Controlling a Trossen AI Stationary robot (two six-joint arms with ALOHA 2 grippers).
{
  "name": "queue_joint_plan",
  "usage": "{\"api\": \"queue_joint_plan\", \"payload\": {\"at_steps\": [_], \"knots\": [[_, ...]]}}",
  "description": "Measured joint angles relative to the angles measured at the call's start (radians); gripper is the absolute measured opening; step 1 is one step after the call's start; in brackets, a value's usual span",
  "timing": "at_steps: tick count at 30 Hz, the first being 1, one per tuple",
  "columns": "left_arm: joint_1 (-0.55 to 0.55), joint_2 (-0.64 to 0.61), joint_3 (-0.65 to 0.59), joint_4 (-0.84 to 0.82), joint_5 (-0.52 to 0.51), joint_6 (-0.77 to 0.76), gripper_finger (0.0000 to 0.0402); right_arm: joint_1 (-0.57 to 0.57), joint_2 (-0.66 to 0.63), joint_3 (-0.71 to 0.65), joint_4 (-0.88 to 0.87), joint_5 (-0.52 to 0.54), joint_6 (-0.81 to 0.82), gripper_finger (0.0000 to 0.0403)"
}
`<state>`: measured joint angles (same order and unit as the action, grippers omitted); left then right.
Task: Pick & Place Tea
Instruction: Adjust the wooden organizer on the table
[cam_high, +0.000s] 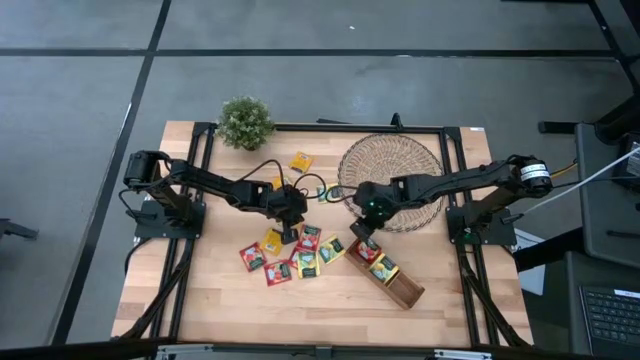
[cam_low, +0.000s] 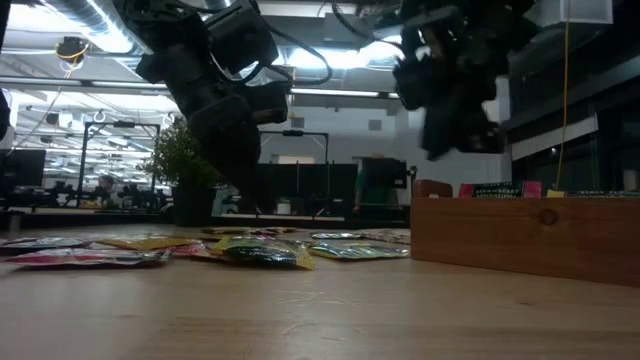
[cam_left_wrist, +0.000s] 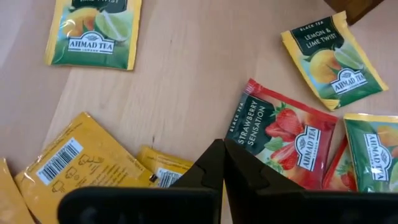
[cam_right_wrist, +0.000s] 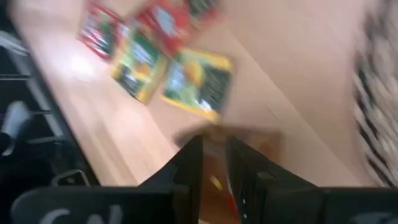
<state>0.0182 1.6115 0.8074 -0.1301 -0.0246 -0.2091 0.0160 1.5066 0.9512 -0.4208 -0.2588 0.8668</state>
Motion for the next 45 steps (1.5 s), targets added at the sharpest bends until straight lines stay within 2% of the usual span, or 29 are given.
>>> {"api": "queue_joint_plan", "payload": {"at_steps": [6, 10, 14, 20, 23, 27, 34, 37, 45], "knots": [[-0.016, 0.0, 0.0, -0.001, 0.08, -0.022, 0.0004, -0.004, 0.003, 0.0, 0.223, 0.008, -0.066, 0.0052], [-0.037, 0.0, 0.0, -0.002, 0.106, -0.055, 0.0004, 0.025, 0.011, 0.002, 0.338, 0.109, -0.131, 0.0031], [-0.065, -0.009, 0.0, -0.012, 0.114, -0.086, 0.0004, 0.057, 0.032, 0.003, 0.409, 0.145, -0.17, 0.0006], [-0.112, -0.049, 0.001, -0.059, 0.116, -0.122, 0.0004, 0.1, 0.12, 0.002, 0.471, 0.163, -0.149, 0.0007], [-0.127, -0.065, 0.001, -0.066, 0.106, -0.134, 0.0004, 0.111, 0.181, 0.036, 0.461, 0.137, -0.149, 0.0004], [-0.129, -0.07, 0.001, -0.073, 0.097, -0.141, 0.0004, 0.121, 0.262, 0.14, 0.388, 0.1, -0.177, 0.0005], [-0.105, -0.085, -0.063, -0.046, 0.08, -0.174, 0.0004, 0.135, 0.384, 0.36, 0.021, 0.133, -0.29, 0.0005], [-0.105, -0.102, -0.096, -0.047, 0.09, -0.211, 0.0004, 0.14, 0.412, 0.407, -0.083, 0.127, -0.299, 0.0006], [-0.162, -0.168, -0.128, -0.044, 0.097, -0.235, 0.0004, 0.223, 0.412, 0.462, -0.228, 0.027, -0.269, 0.0006]]}}
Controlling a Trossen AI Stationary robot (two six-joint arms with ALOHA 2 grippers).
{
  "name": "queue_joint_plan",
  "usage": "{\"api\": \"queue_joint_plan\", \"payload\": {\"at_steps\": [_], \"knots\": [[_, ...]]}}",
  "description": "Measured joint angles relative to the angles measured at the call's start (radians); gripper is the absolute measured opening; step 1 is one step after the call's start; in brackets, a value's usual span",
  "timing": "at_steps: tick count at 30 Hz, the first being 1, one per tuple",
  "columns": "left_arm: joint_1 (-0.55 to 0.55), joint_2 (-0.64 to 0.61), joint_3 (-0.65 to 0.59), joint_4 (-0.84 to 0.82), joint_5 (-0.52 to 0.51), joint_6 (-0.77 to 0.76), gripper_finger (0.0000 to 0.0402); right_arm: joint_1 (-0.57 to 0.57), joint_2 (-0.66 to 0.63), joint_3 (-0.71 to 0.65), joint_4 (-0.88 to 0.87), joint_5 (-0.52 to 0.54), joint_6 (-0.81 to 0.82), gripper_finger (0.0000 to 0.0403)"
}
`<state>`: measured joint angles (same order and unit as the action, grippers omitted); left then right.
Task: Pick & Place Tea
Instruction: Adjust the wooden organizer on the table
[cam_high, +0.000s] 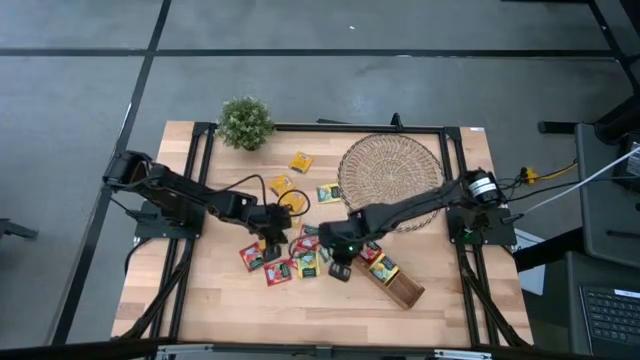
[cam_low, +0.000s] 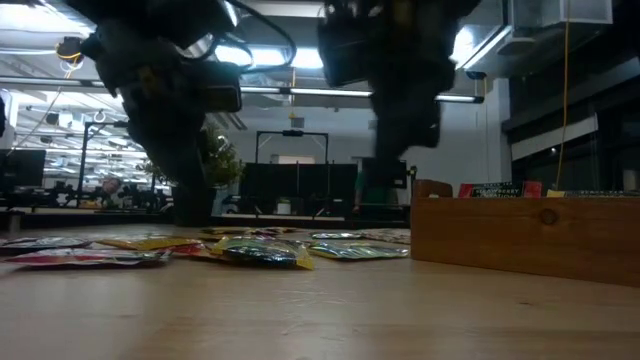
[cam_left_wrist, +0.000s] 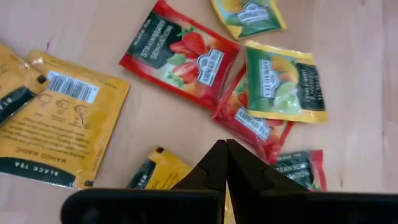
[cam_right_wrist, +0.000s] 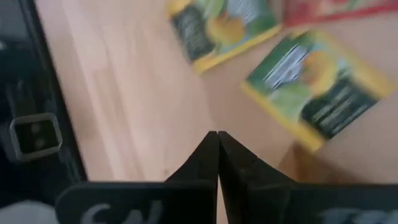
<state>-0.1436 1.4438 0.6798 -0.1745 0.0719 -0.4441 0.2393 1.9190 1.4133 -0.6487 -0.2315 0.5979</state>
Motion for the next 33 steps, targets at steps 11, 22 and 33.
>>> {"api": "queue_joint_plan", "payload": {"at_steps": [11, 22, 33], "knots": [[-0.018, -0.007, -0.002, 0.0, -0.037, 0.036, 0.0004, 0.069, -0.002, -0.028, -0.06, 0.059, 0.0, 0.0006], [-0.018, -0.007, -0.002, -0.001, -0.036, 0.036, 0.0004, 0.019, -0.002, -0.123, -0.151, 0.24, 0.159, 0.0006], [-0.016, -0.007, -0.002, -0.001, -0.057, 0.036, 0.0004, 0.028, -0.002, -0.128, -0.247, 0.299, 0.229, 0.0006]]}}
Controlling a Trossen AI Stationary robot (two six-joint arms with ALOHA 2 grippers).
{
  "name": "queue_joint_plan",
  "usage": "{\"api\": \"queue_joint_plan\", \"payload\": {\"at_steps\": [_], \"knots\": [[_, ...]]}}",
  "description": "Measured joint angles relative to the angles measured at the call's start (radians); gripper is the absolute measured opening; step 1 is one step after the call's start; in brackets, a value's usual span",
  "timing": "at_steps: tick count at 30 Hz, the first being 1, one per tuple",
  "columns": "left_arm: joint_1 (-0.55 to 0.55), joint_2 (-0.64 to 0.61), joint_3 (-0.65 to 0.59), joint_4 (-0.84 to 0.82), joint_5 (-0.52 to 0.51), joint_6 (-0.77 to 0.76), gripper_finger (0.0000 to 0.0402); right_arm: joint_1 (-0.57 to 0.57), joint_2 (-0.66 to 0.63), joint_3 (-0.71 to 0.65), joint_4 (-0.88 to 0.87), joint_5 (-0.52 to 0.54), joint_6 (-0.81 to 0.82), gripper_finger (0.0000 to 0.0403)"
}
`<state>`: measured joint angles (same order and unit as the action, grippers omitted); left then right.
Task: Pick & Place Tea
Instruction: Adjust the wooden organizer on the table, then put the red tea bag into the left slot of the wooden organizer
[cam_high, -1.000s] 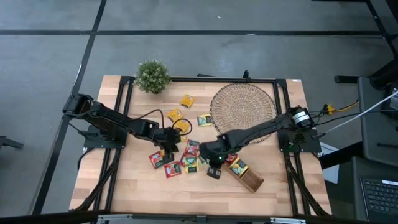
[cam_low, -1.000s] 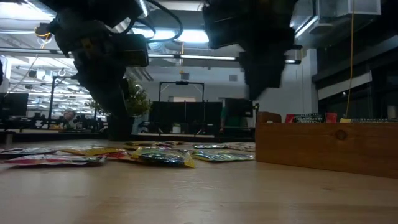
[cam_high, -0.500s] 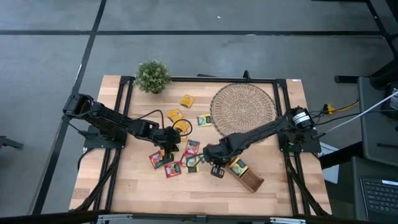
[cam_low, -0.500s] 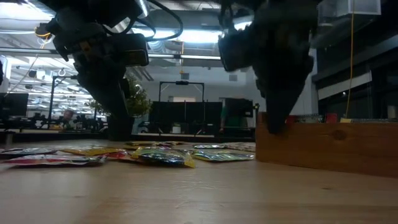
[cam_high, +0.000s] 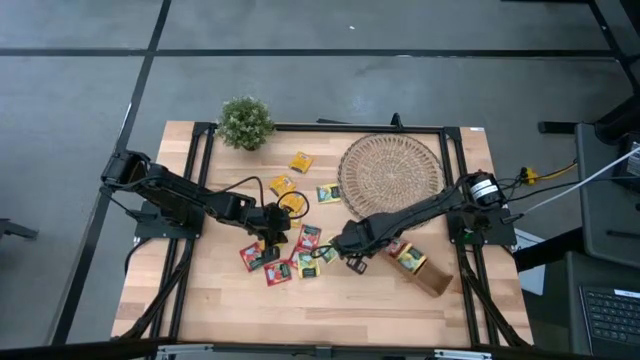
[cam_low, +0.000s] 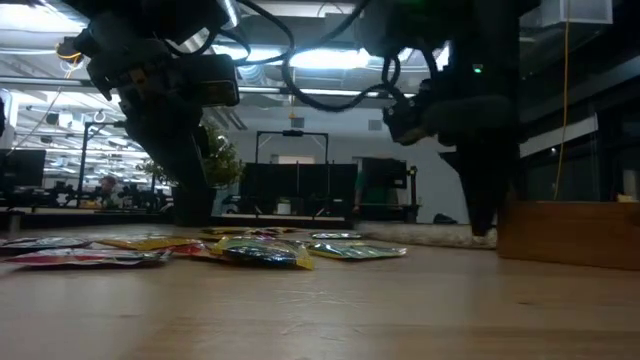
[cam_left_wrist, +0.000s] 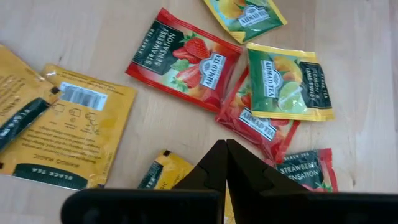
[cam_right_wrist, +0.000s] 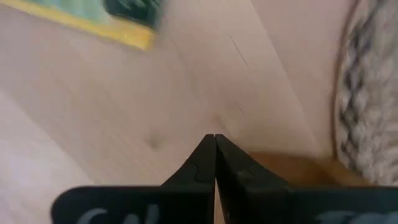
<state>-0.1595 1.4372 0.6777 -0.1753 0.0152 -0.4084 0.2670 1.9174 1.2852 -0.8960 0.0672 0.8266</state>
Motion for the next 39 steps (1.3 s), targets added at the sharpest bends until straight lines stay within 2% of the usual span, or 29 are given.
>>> {"api": "queue_joint_plan", "payload": {"at_steps": [8, 19, 29, 34, 39], "knots": [[0.045, 0.0, 0.0, 0.0, 0.004, -0.077, 0.0004, -0.006, 0.0, 0.081, 0.185, 0.0, -0.132, 0.0006], [0.058, 0.001, 0.0, 0.046, 0.017, -0.091, 0.0004, -0.058, 0.04, 0.084, 0.442, -0.04, -0.263, 0.0006], [0.09, 0.009, 0.004, 0.087, 0.026, -0.076, 0.0003, -0.089, 0.051, 0.084, 0.489, -0.043, -0.305, 0.0006], [0.106, 0.047, 0.059, 0.057, 0.063, -0.017, 0.0003, -0.086, 0.063, 0.086, 0.555, -0.096, -0.294, 0.0006], [0.133, 0.078, 0.084, 0.035, 0.063, 0.042, 0.0003, -0.087, 0.075, 0.083, 0.542, -0.095, -0.282, 0.0006]]}}
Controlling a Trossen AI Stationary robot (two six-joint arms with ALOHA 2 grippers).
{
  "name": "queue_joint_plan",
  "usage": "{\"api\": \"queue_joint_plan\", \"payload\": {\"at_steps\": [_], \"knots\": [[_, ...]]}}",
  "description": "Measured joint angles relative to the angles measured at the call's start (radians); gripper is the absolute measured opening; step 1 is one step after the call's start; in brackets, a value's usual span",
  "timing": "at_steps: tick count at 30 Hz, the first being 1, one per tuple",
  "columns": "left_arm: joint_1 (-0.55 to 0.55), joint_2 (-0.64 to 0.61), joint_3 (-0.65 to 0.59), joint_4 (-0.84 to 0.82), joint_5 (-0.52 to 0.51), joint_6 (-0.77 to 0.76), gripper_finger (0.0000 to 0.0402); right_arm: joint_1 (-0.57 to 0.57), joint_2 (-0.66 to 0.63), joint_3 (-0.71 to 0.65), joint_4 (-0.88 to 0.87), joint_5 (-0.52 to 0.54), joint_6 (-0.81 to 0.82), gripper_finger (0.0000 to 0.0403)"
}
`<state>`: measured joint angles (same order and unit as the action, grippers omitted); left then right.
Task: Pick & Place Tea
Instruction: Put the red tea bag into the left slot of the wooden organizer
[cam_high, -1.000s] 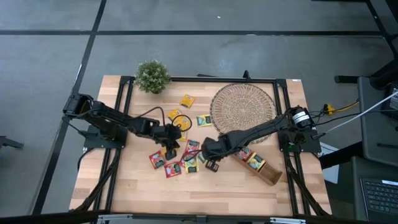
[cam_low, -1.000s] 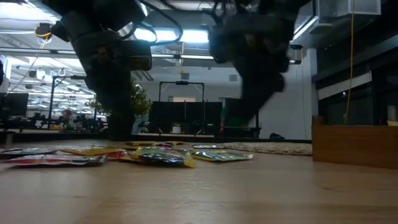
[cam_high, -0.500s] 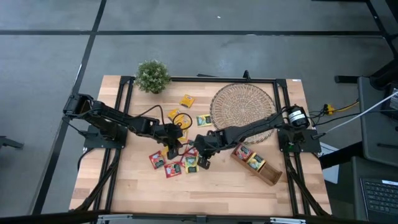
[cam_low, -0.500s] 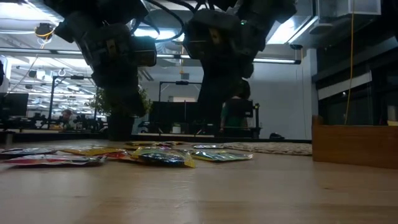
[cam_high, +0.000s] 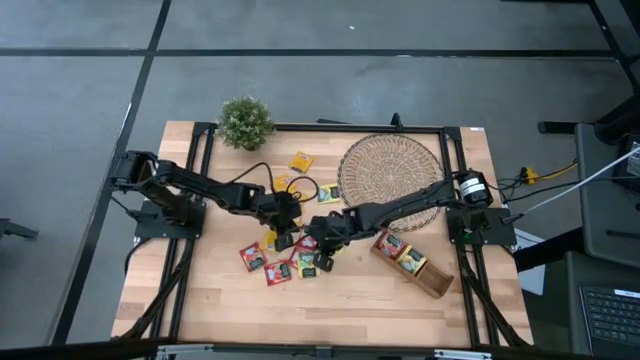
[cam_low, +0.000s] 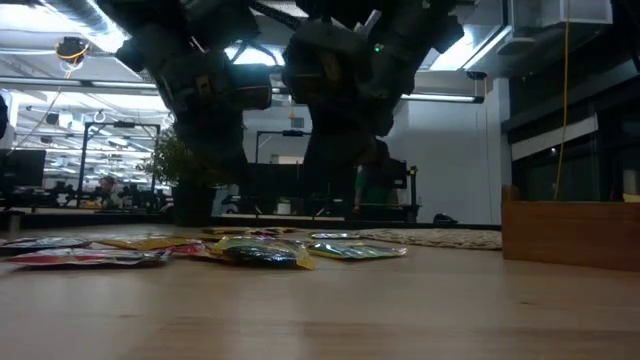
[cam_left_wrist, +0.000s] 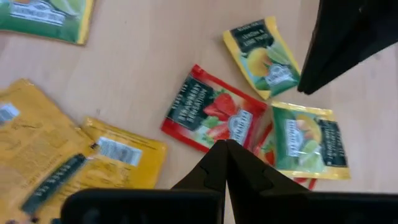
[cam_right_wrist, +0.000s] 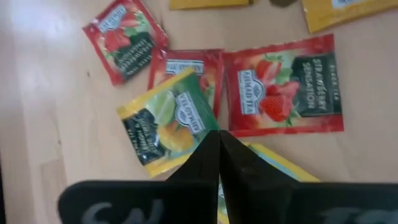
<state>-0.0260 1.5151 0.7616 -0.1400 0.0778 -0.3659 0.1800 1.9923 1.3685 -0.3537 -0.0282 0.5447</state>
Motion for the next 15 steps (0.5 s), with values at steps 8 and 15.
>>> {"api": "queue_joint_plan", "payload": {"at_steps": [8, 15], "knots": [[0.076, 0.052, -0.002, -0.012, 0.063, 0.029, 0.0003, 0.0, 0.054, 0.0, 0.042, 0.006, 0.0, 0.0006], [0.083, 0.095, -0.003, 0.005, 0.073, 0.039, 0.0003, -0.019, 0.125, 0.002, 0.052, -0.001, 0.003, 0.0006]]}}
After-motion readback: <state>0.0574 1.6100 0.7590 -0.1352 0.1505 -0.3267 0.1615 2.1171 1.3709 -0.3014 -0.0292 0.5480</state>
